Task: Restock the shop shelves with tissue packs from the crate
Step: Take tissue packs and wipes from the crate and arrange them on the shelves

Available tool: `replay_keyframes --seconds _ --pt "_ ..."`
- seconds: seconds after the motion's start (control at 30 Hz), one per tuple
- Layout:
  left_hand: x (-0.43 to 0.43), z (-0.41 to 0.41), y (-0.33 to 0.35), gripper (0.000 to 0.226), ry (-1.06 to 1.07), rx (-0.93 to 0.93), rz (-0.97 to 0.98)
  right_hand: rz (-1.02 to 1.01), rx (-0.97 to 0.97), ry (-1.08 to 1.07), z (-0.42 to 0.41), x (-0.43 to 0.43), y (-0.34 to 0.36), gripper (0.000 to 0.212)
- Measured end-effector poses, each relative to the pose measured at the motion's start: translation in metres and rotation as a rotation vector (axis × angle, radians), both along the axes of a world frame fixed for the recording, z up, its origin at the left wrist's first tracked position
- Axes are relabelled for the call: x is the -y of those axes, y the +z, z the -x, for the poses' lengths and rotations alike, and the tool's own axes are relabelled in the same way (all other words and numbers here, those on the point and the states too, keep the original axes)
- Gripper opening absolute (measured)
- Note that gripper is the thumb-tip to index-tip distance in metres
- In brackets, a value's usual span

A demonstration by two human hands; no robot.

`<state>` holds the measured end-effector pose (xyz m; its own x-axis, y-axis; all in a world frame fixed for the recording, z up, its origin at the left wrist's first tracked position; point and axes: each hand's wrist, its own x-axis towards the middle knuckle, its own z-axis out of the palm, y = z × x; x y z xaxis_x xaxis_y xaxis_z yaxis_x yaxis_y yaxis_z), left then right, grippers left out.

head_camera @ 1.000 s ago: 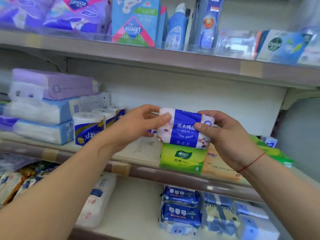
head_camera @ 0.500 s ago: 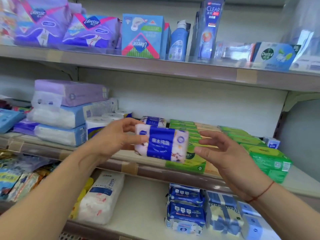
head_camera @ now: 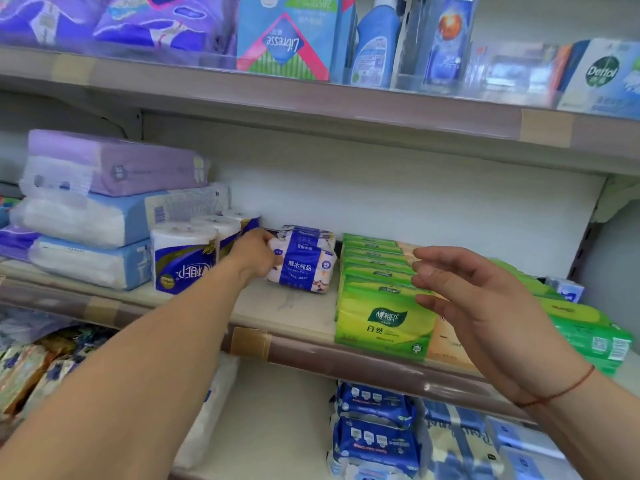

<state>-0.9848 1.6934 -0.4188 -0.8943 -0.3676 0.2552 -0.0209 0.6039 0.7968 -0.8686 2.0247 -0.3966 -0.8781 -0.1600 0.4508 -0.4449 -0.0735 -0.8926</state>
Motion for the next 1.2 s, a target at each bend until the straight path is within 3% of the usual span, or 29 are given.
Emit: replay_keyframes --seconds 0.5,0.8,0.9,1.03,1.2 --pt "0.012 0.078 -0.002 0.062 0.063 0.075 0.199 0.019 -0.021 -0.038 0.027 0.006 0.005 0.020" --pt "0.022 0.073 -0.010 0.063 0.006 0.070 0.110 0.045 0.024 -0.009 0.032 0.014 0.004 0.020" --pt "0.020 0.062 -0.002 0.050 0.077 0.079 0.224 0.050 0.037 -0.005 0.033 0.019 0.005 0.020" --pt "0.004 0.033 0.011 0.027 0.181 -0.048 0.262 0.036 0.064 0.010 0.031 0.022 0.004 0.019" --pt "-0.022 -0.021 0.017 0.030 0.099 -0.148 0.218 0.003 0.123 0.039 0.013 0.031 0.007 0.017"
